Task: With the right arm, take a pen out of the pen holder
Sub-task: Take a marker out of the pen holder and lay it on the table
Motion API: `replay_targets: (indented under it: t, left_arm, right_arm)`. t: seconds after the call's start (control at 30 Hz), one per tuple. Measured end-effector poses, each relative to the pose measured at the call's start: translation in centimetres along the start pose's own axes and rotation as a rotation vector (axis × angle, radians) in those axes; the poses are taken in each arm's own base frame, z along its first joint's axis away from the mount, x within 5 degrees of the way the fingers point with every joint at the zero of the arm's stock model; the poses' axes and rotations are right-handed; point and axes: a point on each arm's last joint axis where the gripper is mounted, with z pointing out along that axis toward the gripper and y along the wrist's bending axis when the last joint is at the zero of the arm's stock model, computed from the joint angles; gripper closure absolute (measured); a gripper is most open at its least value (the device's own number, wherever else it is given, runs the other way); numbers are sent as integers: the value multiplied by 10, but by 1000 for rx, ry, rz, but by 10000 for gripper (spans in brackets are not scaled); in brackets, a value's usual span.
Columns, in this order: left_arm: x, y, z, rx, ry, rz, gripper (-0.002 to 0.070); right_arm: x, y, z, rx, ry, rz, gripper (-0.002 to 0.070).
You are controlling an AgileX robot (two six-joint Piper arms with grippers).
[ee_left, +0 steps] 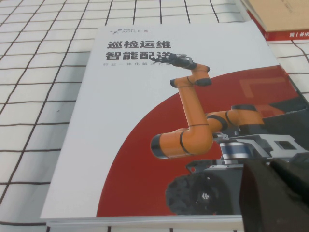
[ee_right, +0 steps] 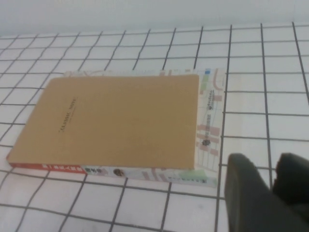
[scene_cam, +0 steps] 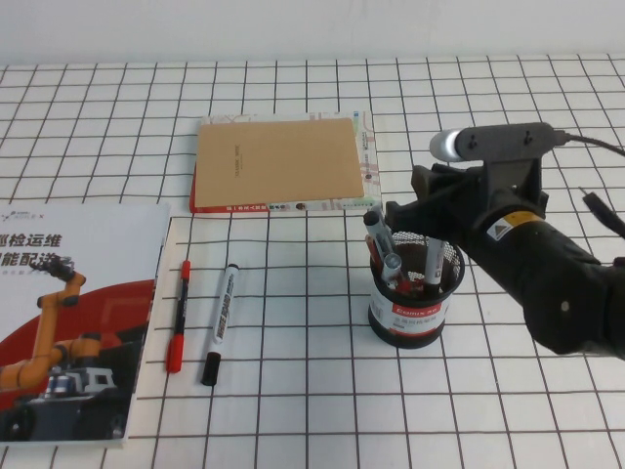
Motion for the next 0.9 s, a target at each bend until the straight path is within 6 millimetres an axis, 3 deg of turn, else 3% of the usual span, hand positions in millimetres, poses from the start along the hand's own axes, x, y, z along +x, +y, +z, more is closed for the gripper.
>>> replay_targets:
  t: [0.37,0.53,0.73,0.9]
  left_arm:
    - [0,0,0,0,0,0,679]
    - [0,0,0,0,0,0,679]
    - [0,0,0,0,0,0,680]
    - [0,0,0,0,0,0,679]
  right_arm:
    - [-73,11,-64,-108,-115,-5,572]
    - [-102,25,-92,-233,-47,25,572]
    - [-118,53,-102,-428,210,58,573]
    - [-125,69,-89,-451,427,74,573]
